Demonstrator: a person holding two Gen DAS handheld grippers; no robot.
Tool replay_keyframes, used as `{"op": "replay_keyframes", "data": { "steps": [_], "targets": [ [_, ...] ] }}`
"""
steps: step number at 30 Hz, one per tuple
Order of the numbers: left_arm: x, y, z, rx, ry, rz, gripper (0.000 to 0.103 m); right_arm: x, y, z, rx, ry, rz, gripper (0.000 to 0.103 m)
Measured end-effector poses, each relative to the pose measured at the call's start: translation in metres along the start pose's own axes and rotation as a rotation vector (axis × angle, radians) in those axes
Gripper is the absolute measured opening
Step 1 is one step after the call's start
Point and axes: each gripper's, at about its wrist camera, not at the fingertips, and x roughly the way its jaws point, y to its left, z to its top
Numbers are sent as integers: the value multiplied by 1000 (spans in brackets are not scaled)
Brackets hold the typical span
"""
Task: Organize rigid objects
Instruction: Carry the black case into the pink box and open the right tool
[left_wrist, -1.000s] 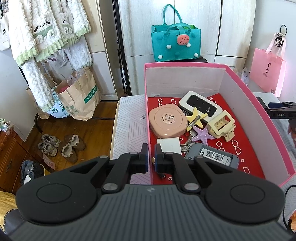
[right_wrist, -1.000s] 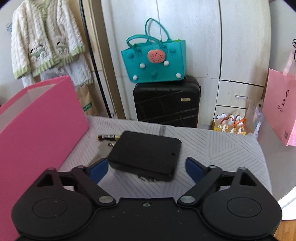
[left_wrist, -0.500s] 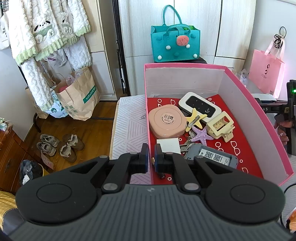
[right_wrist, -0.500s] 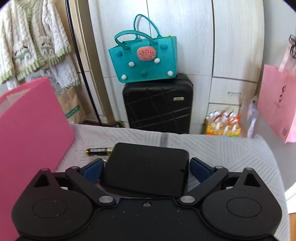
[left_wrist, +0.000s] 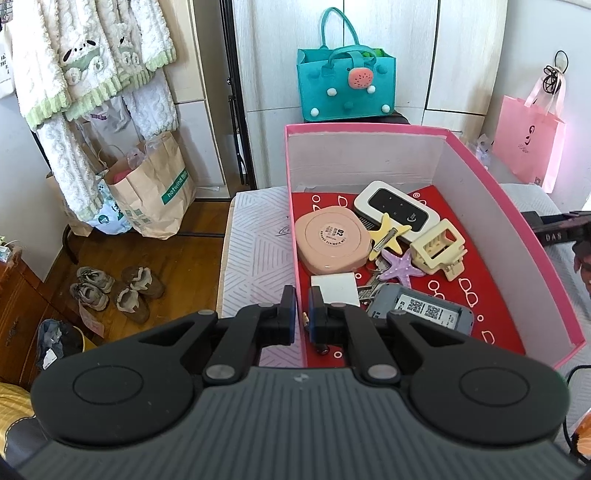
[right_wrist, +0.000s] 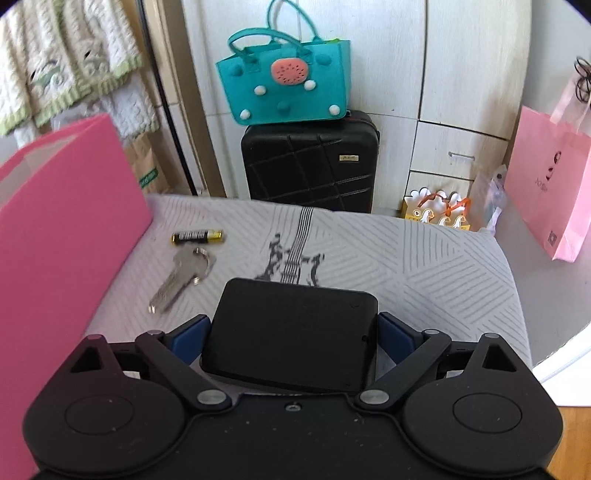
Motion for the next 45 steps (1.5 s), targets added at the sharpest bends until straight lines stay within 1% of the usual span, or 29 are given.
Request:
{"op": "replay_keyframes", "data": {
  "steps": [7, 10, 13, 15, 18, 20, 22, 24, 26, 28, 30, 33, 36, 38, 40, 42, 43, 45],
  "targets": [
    [-1, 1, 1, -4, -1, -3, 6, -2, 1, 1, -14, 10, -20, 97],
    [-1, 1, 1, -3, 1, -1, 6, -8, 4, -3, -7, 1, -7, 96],
    [-4, 2, 2, 21, 2, 11, 6, -18, 12, -9, -21, -8, 9, 96],
    [-5, 3, 2, 35, 7, 8, 6, -29, 17, -10, -16, -27, 21, 96],
    [-6, 3, 2, 61, 9, 2, 6, -54, 29, -7, -22, -92, 36, 96],
    [-6, 2, 1, 70, 7, -3, 6, -74, 39, -1, -25, -138, 78, 97],
    [-6, 3, 3, 69, 14, -7, 6, -94, 52, 5, -30, -162, 161, 97],
    [-5, 2, 5, 67, 16, -12, 6, -112, 72, 12, -72, -149, 236, 97],
    [-5, 3, 6, 67, 17, -16, 6, -129, 90, 17, -108, -150, 282, 97],
    [-5, 3, 6, 71, 17, -21, 6, -145, 113, 25, -155, -169, 318, 97],
    [-5, 4, 6, 68, 15, -26, 6, -152, 134, 31, -214, -170, 355, 97],
    [-5, 7, 7, 51, 14, -40, 6, -148, 166, 33, -291, -117, 438, 97],
    [-5, 14, 9, 14, 25, -65, 6, -131, 200, 28, -393, -33, 431, 97],
    [-5, 15, 9, 12, 27, -67, 6, -114, 215, 27, -421, 20, 442, 97],
    [-5, 14, 9, 16, 26, -66, 6, -100, 226, 26, -421, 66, 455, 97],
    [-5, 14, 9, 17, 25, -67, 6, -84, 232, 30, -395, 110, 468, 97],
    [-5, 15, 8, 17, 25, -69, 6, -80, 235, 29, -369, 125, 472, 97],
    [-4, 18, 8, 13, 34, -85, 6, -71, 238, 30, -308, 182, 511, 97]
  ]
}}
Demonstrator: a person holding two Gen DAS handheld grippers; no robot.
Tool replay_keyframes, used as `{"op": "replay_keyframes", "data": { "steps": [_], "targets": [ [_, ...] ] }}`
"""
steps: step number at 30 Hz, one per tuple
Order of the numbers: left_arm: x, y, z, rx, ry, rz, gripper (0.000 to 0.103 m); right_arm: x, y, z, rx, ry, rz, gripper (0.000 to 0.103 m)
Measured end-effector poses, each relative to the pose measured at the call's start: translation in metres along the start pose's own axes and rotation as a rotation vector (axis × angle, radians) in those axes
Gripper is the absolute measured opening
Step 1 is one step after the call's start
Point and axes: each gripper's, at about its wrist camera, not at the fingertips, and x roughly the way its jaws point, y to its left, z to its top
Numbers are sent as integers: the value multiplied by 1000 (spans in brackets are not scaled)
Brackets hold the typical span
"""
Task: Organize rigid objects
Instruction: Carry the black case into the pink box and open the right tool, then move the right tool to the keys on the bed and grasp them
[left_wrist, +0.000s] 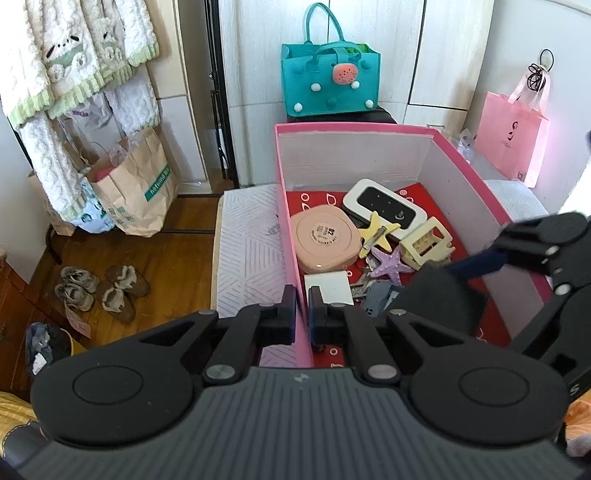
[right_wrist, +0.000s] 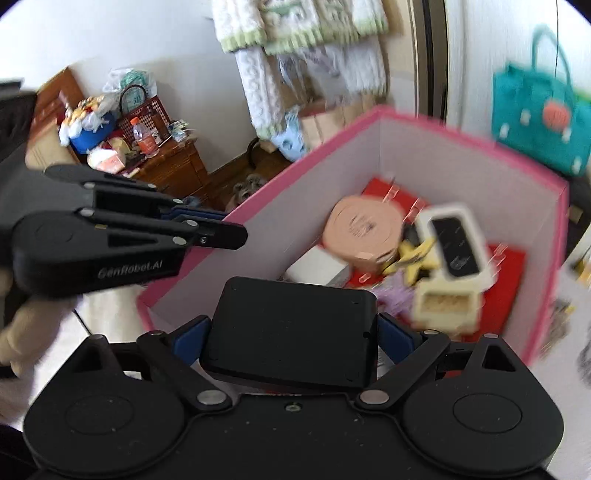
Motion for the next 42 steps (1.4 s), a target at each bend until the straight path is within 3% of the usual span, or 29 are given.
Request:
{"op": "replay_keyframes", "data": {
  "steps": [3, 10, 16, 23, 26, 31, 34, 36, 39, 40, 41, 42],
  "targets": [
    [0, 4, 0, -3, 1, -19, 6, 11, -5, -2, 109, 40, 92, 97],
    [-1, 12, -4, -19, -21, -63, 6, 28, -27, -15, 340, 102, 169, 97],
    [-1, 8, -6, 9, -37, -52, 6, 10, -29, -23, 356, 66, 159, 97],
    [-1, 9, -5, 25, -35, -68, 7, -42, -29, -22, 266, -133, 87, 95],
    [-1, 10, -6, 21, -39, -76, 7, -72, -39, -29, 247, -260, -33, 95],
    [-2, 11, -8, 19, -55, -89, 8, -108, -79, -46, 320, -497, -70, 91],
    [-3, 15, -9, -7, -57, -103, 8, -103, -103, -59, 331, -555, -123, 80],
    [-2, 18, -11, -21, -68, -116, 8, -92, -110, -64, 307, -564, -247, 66],
    [-2, 20, -12, -17, -76, -117, 8, -64, -114, -66, 196, -499, -422, 49],
    [-2, 20, -12, -11, -75, -114, 8, -55, -119, -65, 187, -469, -438, 43],
    [-2, 19, -13, -4, -75, -108, 8, -49, -123, -63, 213, -460, -424, 30],
    [-1, 18, -12, 5, -74, -101, 8, -45, -129, -62, 250, -453, -370, 23]
  ]
}}
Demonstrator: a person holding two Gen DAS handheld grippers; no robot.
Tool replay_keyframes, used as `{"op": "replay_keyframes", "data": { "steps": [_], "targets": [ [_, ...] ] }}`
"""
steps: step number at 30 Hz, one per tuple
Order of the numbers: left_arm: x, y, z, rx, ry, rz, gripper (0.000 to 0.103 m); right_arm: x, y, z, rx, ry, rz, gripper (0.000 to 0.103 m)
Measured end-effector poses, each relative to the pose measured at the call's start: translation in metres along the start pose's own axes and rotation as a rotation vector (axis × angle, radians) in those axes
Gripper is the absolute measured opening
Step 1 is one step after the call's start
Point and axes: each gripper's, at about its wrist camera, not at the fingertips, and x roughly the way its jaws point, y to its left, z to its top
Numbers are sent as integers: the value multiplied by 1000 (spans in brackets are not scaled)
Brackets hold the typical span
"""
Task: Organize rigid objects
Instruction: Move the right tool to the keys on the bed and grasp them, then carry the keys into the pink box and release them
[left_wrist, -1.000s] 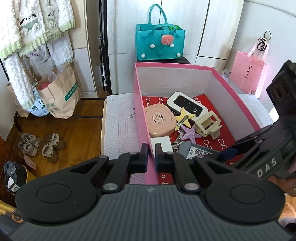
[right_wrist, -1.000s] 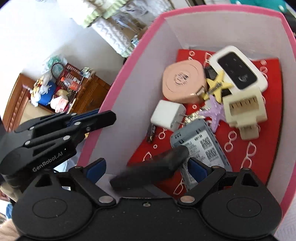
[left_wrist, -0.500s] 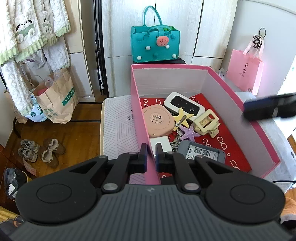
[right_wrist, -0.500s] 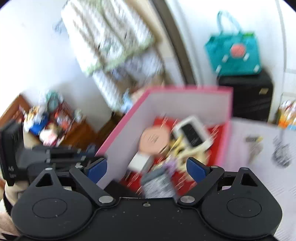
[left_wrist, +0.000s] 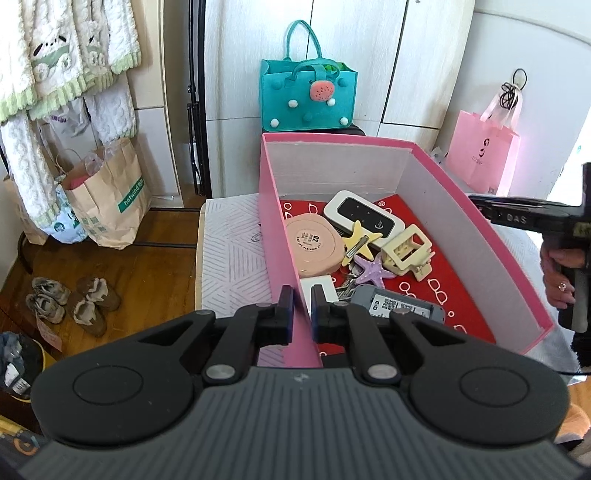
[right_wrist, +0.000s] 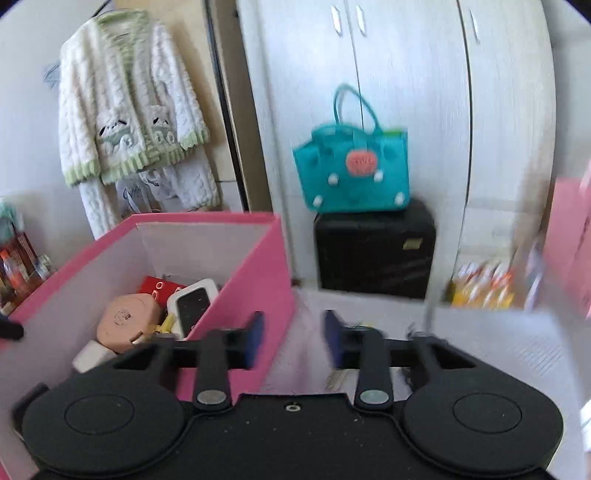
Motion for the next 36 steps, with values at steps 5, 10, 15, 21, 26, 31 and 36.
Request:
{"op": "replay_keyframes", "data": {
  "steps": [5, 10, 15, 21, 26, 31, 36],
  "targets": [
    [0, -2, 0, 4, 4, 8, 8, 19, 0, -2, -33, 12, -41, 19],
    [-1, -5, 0, -5, 4, 15, 8, 38, -7, -12, -71, 58, -177, 22],
    [-3, -6, -3, -7, -6, 21, 8, 52, -16, -24, -81, 72, -250, 54],
    [-3, -5, -3, -42, -10, 20, 8, 61, -28, -24, -46, 66, -214, 34],
    [-4, -4, -4, -48, -2, 22, 8, 58, -27, -27, -28, 64, -193, 30],
    [-4, -5, -4, -56, -3, 28, 8, 48, -41, -22, 90, 70, -101, 30],
    [-4, -6, -5, -60, -5, 32, 8, 28, -40, -17, 115, 33, -74, 30]
  ]
}}
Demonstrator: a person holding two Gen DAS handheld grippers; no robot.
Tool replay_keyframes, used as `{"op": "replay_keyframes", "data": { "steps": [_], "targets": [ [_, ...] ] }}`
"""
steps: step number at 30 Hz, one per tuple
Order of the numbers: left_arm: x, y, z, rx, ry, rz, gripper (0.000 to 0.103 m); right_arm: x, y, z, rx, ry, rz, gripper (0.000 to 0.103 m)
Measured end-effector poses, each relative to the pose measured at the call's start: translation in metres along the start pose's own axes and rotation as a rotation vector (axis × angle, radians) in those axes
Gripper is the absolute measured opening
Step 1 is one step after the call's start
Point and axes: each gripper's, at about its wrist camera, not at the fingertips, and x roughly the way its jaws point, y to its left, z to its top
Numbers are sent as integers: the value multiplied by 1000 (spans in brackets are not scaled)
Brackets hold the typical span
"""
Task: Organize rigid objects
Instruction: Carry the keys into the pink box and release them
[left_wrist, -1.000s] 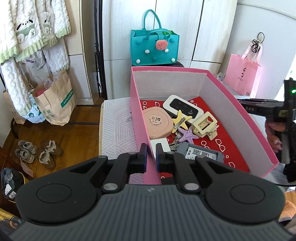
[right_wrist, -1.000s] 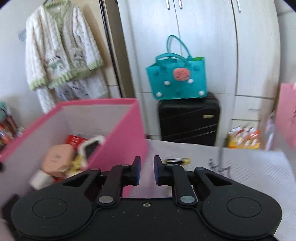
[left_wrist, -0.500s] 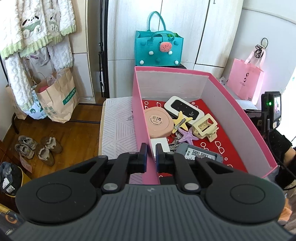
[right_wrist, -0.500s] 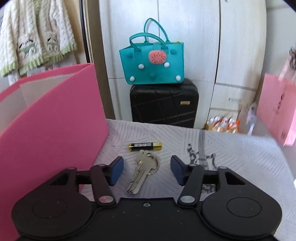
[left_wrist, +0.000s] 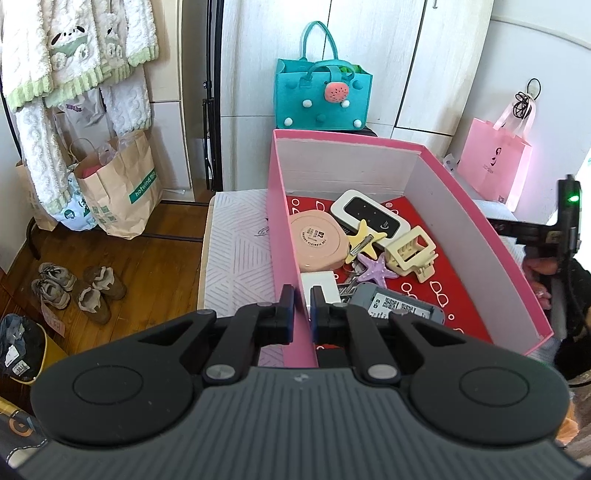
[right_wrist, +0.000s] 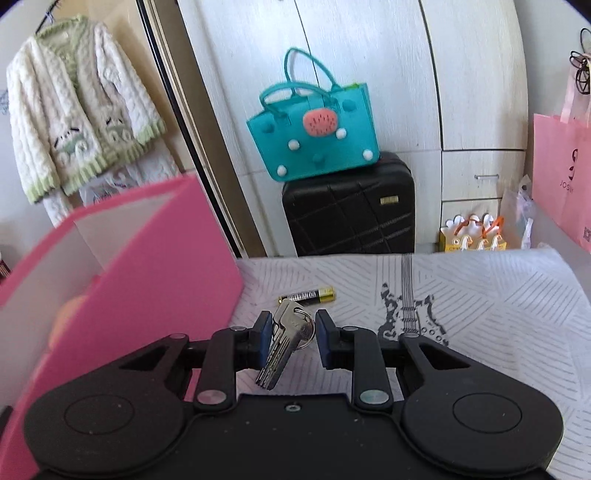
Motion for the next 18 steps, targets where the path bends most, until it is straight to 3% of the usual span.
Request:
{"op": "replay_keyframes", "data": {
  "steps": [11, 15, 18],
  "targets": [
    [-3, 1, -7, -2, -28, -7, 8, -87, 45, 24, -120, -128, 116, 30],
    [-3, 0, -6, 13, -22, -5, 8, -115, 73, 28, -161, -145, 225, 30],
    [-3, -3, -4, 36, -13, 2, 8, -122, 94, 27, -179, -100, 325, 30]
  ]
}}
